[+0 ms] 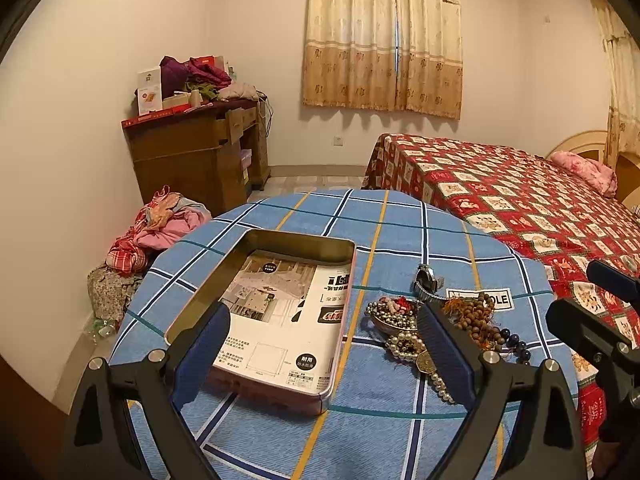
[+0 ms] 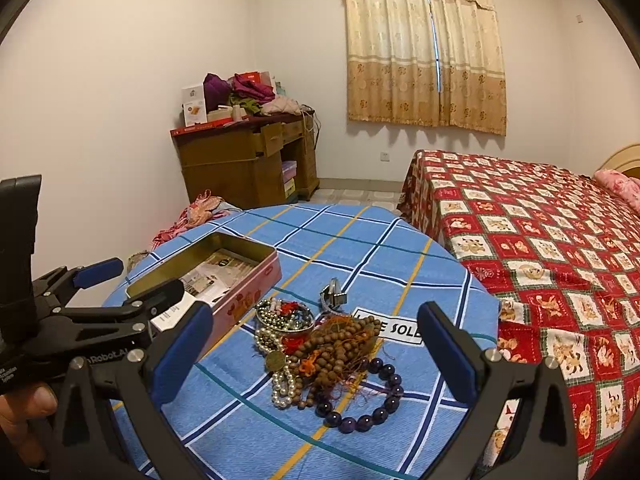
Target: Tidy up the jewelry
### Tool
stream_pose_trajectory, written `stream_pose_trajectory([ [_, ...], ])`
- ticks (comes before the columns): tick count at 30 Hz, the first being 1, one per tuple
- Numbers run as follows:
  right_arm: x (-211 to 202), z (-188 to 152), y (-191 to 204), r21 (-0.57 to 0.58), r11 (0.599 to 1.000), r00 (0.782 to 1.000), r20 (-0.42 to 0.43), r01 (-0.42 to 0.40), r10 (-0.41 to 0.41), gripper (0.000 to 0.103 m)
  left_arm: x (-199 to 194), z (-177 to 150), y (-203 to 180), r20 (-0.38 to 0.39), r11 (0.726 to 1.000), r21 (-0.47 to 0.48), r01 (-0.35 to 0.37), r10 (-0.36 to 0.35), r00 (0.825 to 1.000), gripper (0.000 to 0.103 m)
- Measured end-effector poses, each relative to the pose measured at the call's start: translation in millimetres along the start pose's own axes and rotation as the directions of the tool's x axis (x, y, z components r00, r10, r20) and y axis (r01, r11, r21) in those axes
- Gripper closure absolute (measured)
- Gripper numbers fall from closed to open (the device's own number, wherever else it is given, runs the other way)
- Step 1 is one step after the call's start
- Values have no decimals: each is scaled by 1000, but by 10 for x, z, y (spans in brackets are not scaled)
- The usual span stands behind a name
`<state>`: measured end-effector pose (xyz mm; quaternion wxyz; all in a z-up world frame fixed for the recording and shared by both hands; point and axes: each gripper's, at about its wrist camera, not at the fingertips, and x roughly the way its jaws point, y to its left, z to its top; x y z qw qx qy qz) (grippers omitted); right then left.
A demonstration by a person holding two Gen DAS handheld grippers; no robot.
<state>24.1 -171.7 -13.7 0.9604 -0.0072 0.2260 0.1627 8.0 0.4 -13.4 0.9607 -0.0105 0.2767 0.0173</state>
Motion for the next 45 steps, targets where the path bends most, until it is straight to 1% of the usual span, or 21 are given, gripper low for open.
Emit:
stream_pose_trajectory([
  [23, 64, -76, -27, 13, 1000, 1000, -26, -1, 1, 0, 20, -5, 24, -2, 1000, -3, -8, 8, 1000, 9],
  [45, 62, -68, -43, 17, 1000, 1000, -26, 4, -4, 0, 4, -14, 29, -5, 1000, -4, 1, -1, 1000, 9],
])
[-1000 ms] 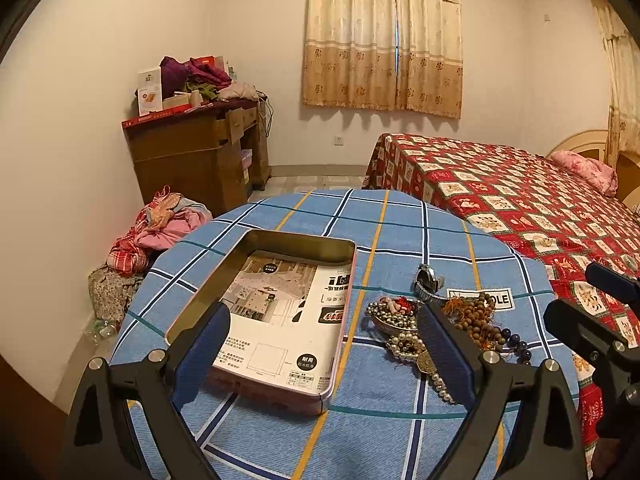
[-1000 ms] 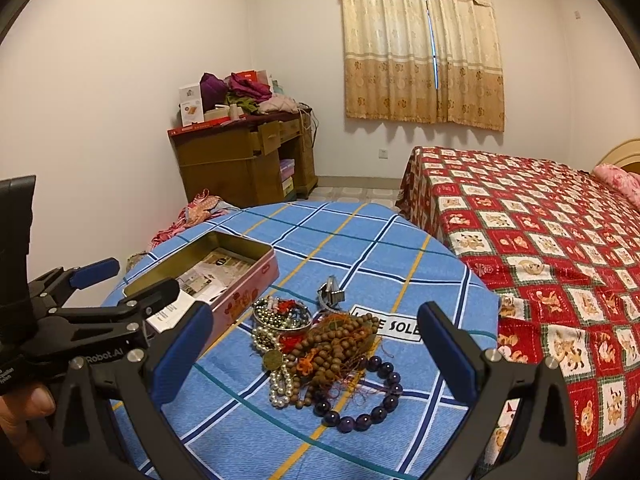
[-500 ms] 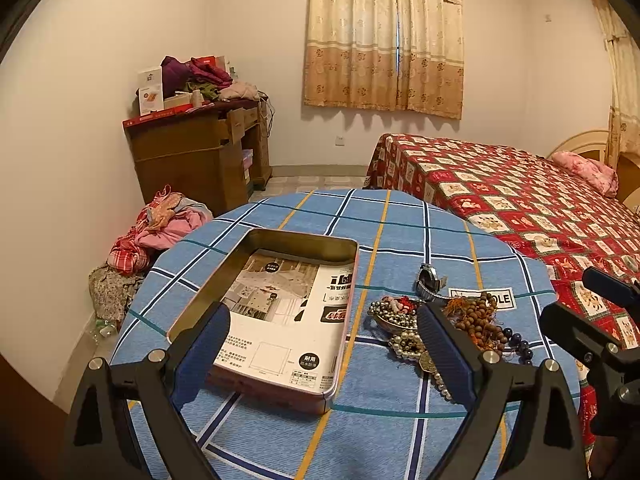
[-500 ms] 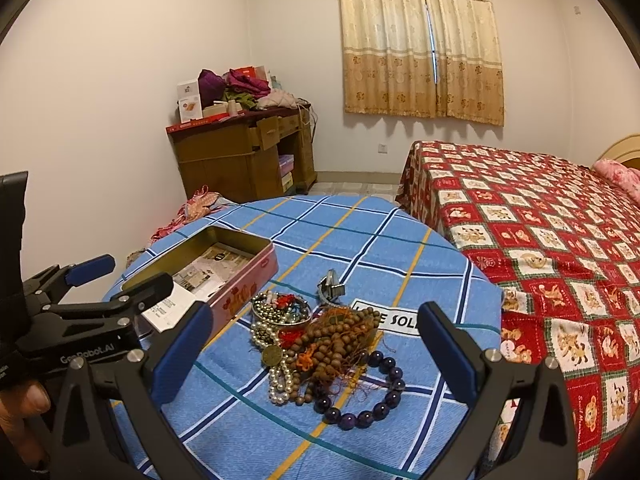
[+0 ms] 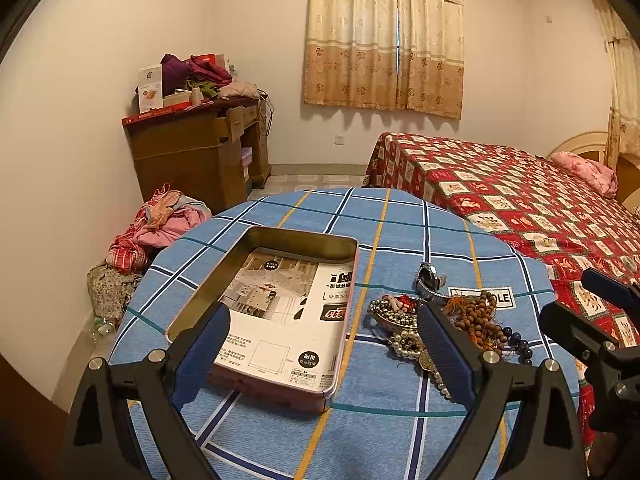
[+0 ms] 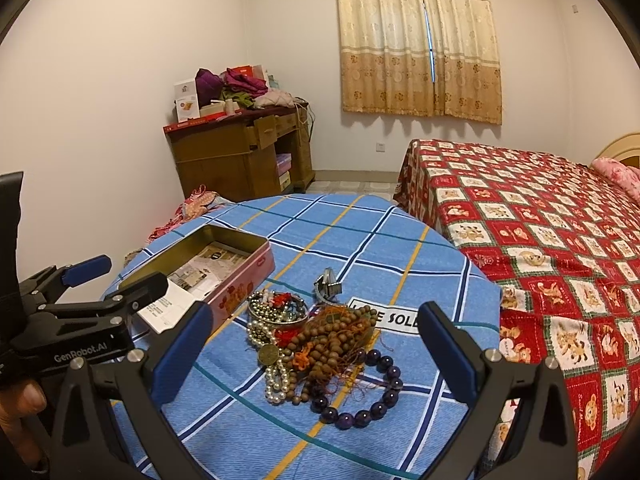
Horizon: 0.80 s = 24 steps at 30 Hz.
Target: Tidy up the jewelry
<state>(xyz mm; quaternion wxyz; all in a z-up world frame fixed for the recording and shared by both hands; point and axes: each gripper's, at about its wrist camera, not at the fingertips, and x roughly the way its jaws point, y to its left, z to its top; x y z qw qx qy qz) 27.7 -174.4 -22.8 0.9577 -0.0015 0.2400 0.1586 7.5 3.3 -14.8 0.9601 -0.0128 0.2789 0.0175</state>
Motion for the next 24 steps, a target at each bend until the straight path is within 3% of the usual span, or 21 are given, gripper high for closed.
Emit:
stream_pose_trajectory([
  [17, 191, -120, -188, 0, 999, 999, -32, 41, -41, 1, 238, -104, -103, -39, 999, 32, 12, -11, 999, 9],
  [21, 392, -219, -321, 22, 999, 993, -112, 31, -28, 26, 383, -157, -175, -64, 998, 56, 38, -34, 997, 9],
  [24, 514, -274, -372, 50, 999, 987, -161, -1, 9, 33, 438, -154, -200, -72, 997, 62, 47, -42, 997, 9],
])
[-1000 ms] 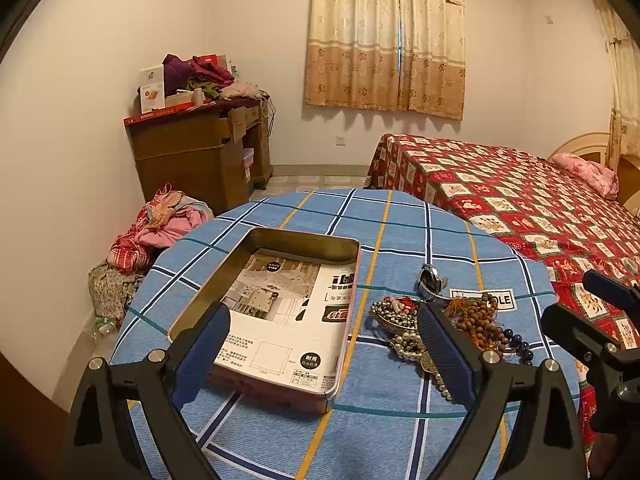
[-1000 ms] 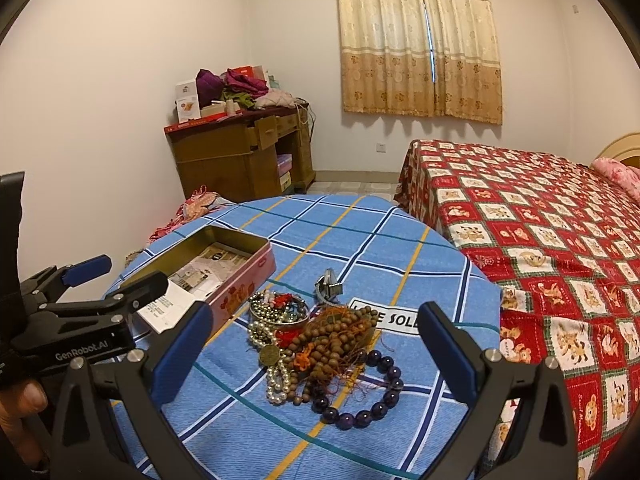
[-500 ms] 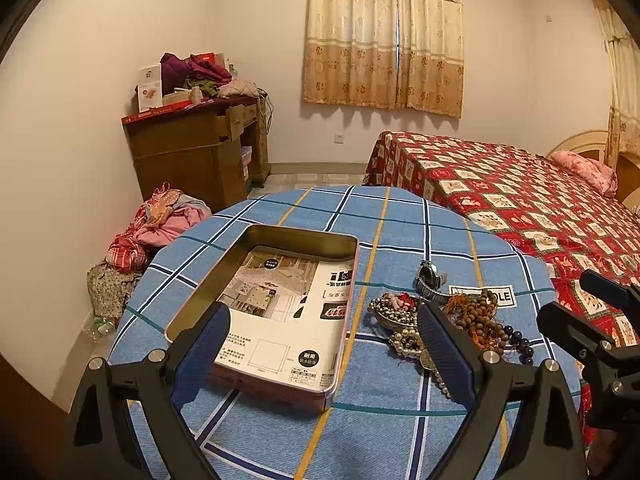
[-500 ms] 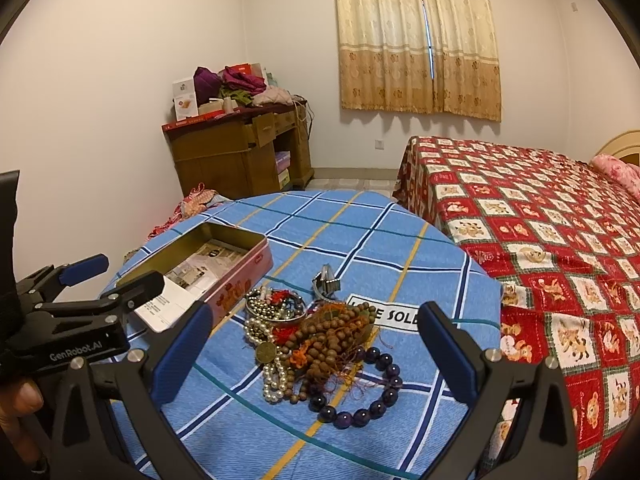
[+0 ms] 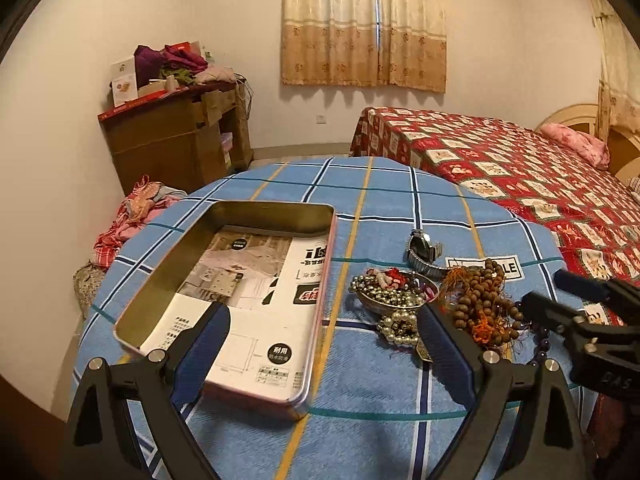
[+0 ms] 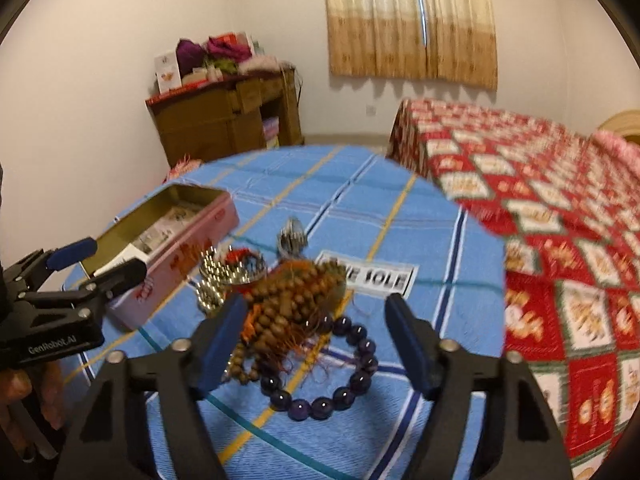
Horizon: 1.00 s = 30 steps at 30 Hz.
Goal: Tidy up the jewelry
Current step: 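Close the right gripper on the brown wooden bead strand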
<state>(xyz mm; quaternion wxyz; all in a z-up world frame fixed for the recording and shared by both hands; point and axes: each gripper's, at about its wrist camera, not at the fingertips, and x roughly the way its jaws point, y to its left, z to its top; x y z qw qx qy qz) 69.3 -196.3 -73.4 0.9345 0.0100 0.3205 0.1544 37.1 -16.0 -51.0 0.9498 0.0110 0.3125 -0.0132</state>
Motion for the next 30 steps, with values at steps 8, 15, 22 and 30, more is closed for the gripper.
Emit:
stream_pose_trajectory([
  [8, 304, 60, 179, -18, 998, 996, -68, -59, 58, 33, 43, 18, 34, -5, 1000, -4, 2, -2, 1000, 9],
  [15, 297, 7, 80, 16, 993, 990, -74, -121, 122, 81, 25, 35, 48, 5, 1000, -8, 4, -4, 1000, 9],
  [22, -27, 107, 47, 3, 995, 994, 50, -99, 99, 81, 28, 59, -79, 9, 999, 31, 29, -29, 1000, 20],
  [30, -181, 212, -67, 22, 995, 986, 140, -93, 89, 81, 103, 10, -209, -44, 996, 48, 78, -76, 996, 52],
])
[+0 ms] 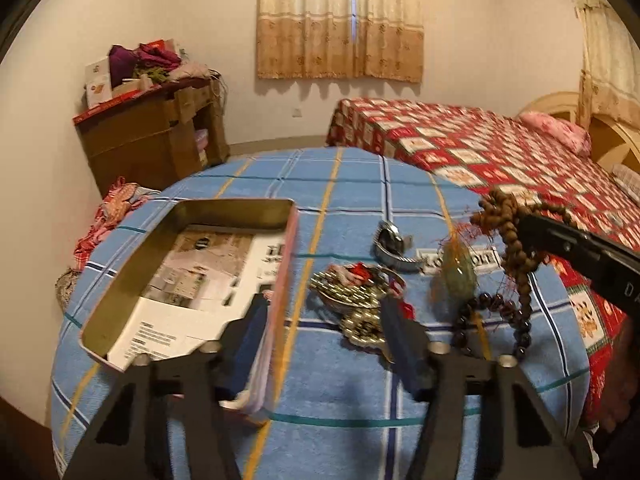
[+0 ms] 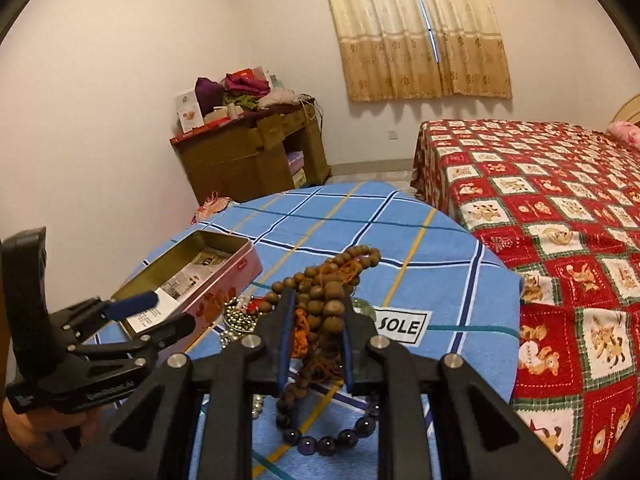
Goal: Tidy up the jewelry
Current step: 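Close the right gripper on the brown wooden bead strand, then lift the bead strand with the right gripper while the left gripper grasps the red-knotted coin pendant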
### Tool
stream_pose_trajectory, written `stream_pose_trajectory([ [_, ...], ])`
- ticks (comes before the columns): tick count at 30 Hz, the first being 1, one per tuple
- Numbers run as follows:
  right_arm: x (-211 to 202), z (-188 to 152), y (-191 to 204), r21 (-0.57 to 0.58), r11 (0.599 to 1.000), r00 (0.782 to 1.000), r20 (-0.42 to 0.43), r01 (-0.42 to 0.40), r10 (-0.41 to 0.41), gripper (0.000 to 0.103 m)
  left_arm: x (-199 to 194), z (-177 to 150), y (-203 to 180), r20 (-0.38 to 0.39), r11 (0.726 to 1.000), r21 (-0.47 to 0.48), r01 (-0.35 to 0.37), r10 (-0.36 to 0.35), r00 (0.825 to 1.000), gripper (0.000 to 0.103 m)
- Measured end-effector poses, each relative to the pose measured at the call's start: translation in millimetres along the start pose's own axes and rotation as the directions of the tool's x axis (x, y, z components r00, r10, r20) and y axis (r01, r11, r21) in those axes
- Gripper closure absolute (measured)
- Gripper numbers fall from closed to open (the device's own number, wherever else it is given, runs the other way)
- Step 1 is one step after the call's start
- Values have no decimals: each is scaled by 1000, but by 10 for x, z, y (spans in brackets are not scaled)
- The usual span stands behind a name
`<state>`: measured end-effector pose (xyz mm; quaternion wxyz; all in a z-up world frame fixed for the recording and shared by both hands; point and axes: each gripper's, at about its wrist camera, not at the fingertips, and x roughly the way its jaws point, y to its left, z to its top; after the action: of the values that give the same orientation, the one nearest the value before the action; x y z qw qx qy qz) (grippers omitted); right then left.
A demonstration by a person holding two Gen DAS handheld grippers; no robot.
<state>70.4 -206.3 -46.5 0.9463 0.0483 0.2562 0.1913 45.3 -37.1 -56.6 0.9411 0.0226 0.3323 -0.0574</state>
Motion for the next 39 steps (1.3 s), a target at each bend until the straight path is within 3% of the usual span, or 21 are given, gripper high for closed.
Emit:
stream_pose_trajectory([
  [7, 110, -147, -32, -10, 1000, 998, -56, 0, -1, 81, 235, -39, -216, -91, 999, 30, 18, -16, 996, 52],
  [11, 111, -226, -19, -25, 1000, 997, -73, -8, 6, 81, 394, -77, -297, -169, 997, 38, 63, -56, 984, 52],
  [15, 117, -244, -9, -30, 1000, 997, -77, -10, 7, 81, 433, -84, -366, -195, 993, 42, 106, -96, 976, 52],
  [17, 107, -236, -6, -33, 999, 997, -72, -9, 7, 81, 409, -85, -340, -185, 991, 28, 133, -126, 975, 80],
  [28, -19, -155, 55, -57, 998, 1000, -30, -8, 7, 81, -1, 11, -99, -66, 985, -32, 172, -174, 983, 80],
  [35, -352, 82, 55, -60, 996, 995, 70, -66, 70, 81, -369, 247, -8, 50, 983, -29, 181, -180, 982, 80],
  [39, -418, 176, 78, -78, 993, 993, 72, -90, 96, 91, -464, 334, -19, 81, 982, -11, 190, -188, 979, 80],
])
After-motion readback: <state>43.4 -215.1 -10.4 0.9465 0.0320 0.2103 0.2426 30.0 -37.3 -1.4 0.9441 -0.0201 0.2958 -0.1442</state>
